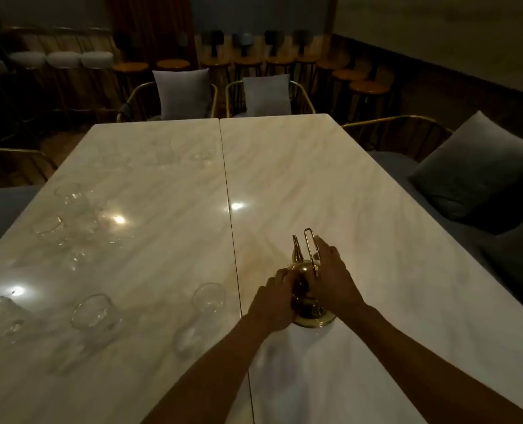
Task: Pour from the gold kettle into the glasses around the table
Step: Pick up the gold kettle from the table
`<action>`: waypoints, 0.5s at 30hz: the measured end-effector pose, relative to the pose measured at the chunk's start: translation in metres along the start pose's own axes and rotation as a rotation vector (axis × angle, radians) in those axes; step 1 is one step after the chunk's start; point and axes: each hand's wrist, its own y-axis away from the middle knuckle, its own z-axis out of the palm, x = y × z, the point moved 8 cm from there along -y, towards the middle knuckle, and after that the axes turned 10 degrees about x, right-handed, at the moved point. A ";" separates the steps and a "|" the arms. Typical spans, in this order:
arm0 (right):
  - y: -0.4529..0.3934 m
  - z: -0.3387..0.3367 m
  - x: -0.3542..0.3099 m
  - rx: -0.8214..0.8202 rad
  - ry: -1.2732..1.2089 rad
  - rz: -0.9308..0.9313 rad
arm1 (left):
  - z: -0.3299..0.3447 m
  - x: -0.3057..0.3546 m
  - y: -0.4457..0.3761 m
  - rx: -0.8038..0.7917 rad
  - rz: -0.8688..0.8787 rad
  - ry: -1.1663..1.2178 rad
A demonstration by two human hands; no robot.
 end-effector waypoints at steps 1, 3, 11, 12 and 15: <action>0.002 0.003 0.004 -0.029 -0.050 0.035 | 0.001 0.000 0.003 0.024 -0.028 0.025; 0.005 0.005 0.009 -0.055 -0.129 0.059 | 0.005 -0.003 0.008 0.088 -0.071 0.055; 0.011 -0.009 0.021 0.120 -0.403 0.104 | 0.024 0.007 0.043 0.249 -0.071 0.120; 0.012 -0.011 0.021 0.138 -0.408 0.092 | 0.027 0.007 0.047 0.269 -0.079 0.135; 0.013 -0.014 0.024 0.179 -0.423 0.097 | 0.031 0.010 0.058 0.303 -0.127 0.170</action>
